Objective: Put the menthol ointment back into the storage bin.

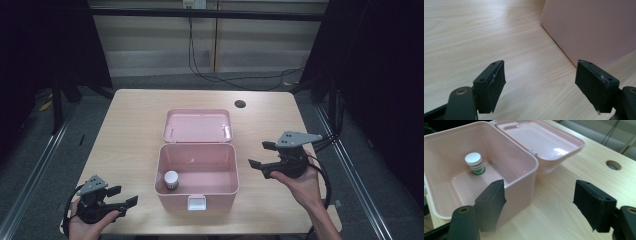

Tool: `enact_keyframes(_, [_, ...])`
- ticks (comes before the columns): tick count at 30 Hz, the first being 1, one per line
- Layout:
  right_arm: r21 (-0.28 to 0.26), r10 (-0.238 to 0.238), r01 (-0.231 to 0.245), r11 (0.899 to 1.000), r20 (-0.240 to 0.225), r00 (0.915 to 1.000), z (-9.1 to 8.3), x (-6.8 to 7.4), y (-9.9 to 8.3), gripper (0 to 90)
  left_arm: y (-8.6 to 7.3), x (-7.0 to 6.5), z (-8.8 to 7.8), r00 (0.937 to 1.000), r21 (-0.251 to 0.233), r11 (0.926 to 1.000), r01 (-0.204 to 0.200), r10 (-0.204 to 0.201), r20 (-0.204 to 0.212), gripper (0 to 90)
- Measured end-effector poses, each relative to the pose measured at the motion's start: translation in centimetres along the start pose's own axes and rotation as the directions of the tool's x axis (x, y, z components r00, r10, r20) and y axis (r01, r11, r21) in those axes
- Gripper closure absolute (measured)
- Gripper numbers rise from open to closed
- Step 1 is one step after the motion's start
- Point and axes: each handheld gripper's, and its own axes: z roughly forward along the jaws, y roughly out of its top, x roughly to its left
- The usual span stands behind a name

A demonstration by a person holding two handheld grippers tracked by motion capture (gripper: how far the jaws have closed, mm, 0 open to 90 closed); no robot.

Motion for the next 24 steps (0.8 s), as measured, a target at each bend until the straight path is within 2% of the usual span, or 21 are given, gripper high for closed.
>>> enact_keyframes(3, [0.001, 0.023, -0.023, 1.0, 0.047, 0.9986, -0.7, -0.3, -1.0, 24.0, 0.0, 0.0, 0.0, 1.0, 0.0, 1.0, -0.001, 0.001, -0.001, 24.0])
enact_keyframes(4, [0.007, 0.034, -0.034, 0.999, 0.039, 0.9987, -0.9, -0.5, -1.4, 25.1, 0.1, 0.0, 0.1, 1.0, -0.002, 1.0, 0.001, -0.001, 0.001, 24.0])
enact_keyframes(12, [0.0, 0.107, -0.108, 0.994, 0.087, 0.9904, -2.3, -1.5, -4.8, 24.4, 0.1, -0.1, 0.1, 1.0, 0.0, 1.0, -0.004, 0.004, 0.002, 23.9])
enact_keyframes(15, [-0.036, 0.153, -0.15, 0.988, 0.115, 0.9815, -2.9, -1.7, -6.4, 23.0, 0.2, -0.2, 0.2, 1.0, -0.001, 1.0, -0.002, 0.002, 0.003, 23.8])
enact_keyframes(16, [-0.037, 0.163, -0.16, 0.986, 0.135, 0.9773, -2.9, -1.7, -7.1, 23.1, 0.2, -0.3, 0.2, 1.0, 0.002, 1.0, -0.005, 0.005, 0.006, 23.8])
enact_keyframes(17, [-0.04, 0.171, -0.167, 0.985, 0.14, 0.9753, -2.9, -1.8, -7.6, 23.1, 0.2, -0.3, 0.3, 0.9999, 0.005, 0.9999, -0.012, 0.012, 0.005, 23.8])
enact_keyframes(20, [-0.036, 0.209, -0.206, 0.978, 0.158, 0.9649, -2.9, -2.2, -8.9, 23.0, 0.2, -0.2, 0.2, 1.0, 0.002, 1.0, -0.001, 0.001, 0.008, 23.8])
enact_keyframes(21, [-0.045, 0.231, -0.227, 0.973, 0.163, 0.9591, -2.9, -2.3, -9.3, 22.8, 0.2, -0.2, 0.2, 1.0, 0.0, 1.0, -0.003, 0.003, 0.006, 23.8])
enact_keyframes(24, [-0.029, 0.25, -0.249, 0.968, 0.193, 0.9488, -2.6, -2.8, -10.5, 20.4, 0.2, -0.1, 0.1, 1.0, 0.001, 1.0, -0.005, 0.005, 0.007, 23.8])
